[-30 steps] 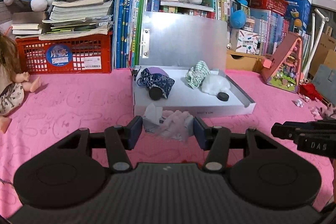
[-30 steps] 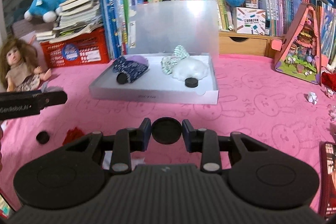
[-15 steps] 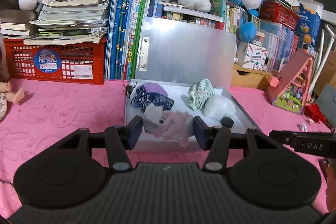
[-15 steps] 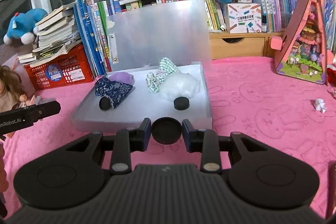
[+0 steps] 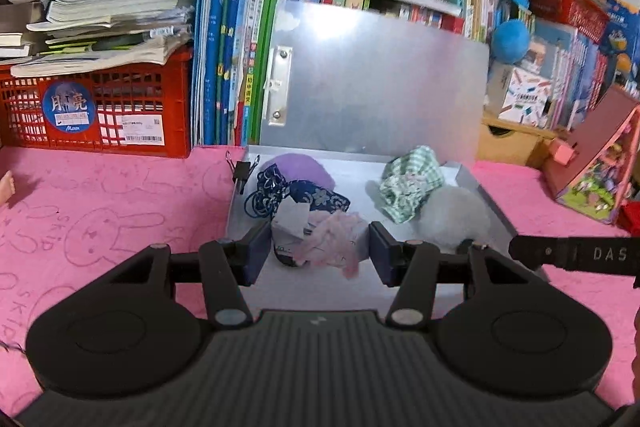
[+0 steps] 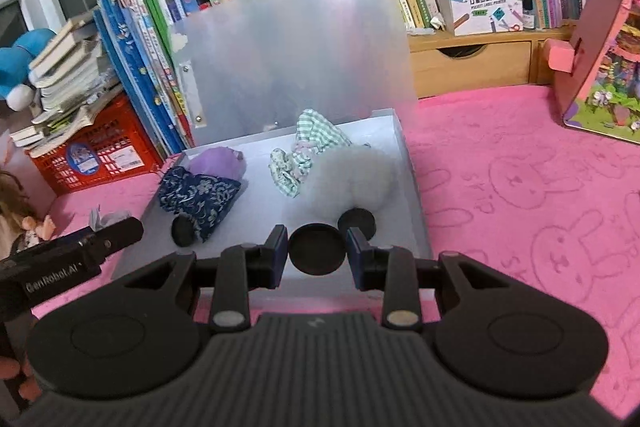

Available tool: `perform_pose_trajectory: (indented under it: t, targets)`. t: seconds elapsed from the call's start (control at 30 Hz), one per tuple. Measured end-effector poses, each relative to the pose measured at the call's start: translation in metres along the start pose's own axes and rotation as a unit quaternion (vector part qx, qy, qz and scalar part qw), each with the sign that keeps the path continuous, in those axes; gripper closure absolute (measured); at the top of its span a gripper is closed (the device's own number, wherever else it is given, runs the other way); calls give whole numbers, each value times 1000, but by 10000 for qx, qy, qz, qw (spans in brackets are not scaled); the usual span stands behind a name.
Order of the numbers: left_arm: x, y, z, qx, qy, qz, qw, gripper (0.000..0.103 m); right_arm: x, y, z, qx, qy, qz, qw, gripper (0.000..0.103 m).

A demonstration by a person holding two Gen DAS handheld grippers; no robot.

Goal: Organize objects
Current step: 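Carry the white tissue and black lid with both tools into the box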

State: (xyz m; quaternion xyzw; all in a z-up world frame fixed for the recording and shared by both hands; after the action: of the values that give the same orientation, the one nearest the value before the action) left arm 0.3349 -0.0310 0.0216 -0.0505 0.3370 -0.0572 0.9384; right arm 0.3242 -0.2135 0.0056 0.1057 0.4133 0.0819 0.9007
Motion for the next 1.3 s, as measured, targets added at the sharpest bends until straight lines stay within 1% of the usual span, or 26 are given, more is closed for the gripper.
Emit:
perform_pose_trajectory:
  t: [0.13, 0.47, 0.63, 0.8, 1.0, 1.3]
  targets:
    - [17, 1, -3, -26, 99, 48, 9999, 44, 17, 2, 2, 96, 115, 72, 9999, 66]
    - [46, 14, -13, -177, 434, 175, 9987, 44, 48, 5, -1, 8, 297, -129, 9995, 66]
    - [53, 18, -18, -183, 541, 220, 9981, 44, 61, 1, -7, 129, 416, -154, 9989, 66]
    - [59, 21, -22, -181, 609, 263, 9976, 44, 67, -5, -10, 168, 459, -211, 9986, 66]
    - [63, 19, -21, -101, 593, 285, 9978, 44, 68, -4, -12, 95, 450, -269, 9986, 66]
    - [65, 15, -24, -17, 628, 287, 9976, 44, 69, -4, -13, 72, 434, -272, 9987, 65]
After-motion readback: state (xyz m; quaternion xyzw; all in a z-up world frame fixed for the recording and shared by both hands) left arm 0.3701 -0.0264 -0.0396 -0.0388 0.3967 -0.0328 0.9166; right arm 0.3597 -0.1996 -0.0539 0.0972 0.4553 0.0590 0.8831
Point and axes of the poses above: each gripper's, at about its wrist camera, not at the fingertips, and x roughly the way its jaws point, y to its left, z to its top, the point moved 8 cm from there along x, roughly the way its jaws point, and after that the axes turned 8 degrees about y, right-handed, at the moved point
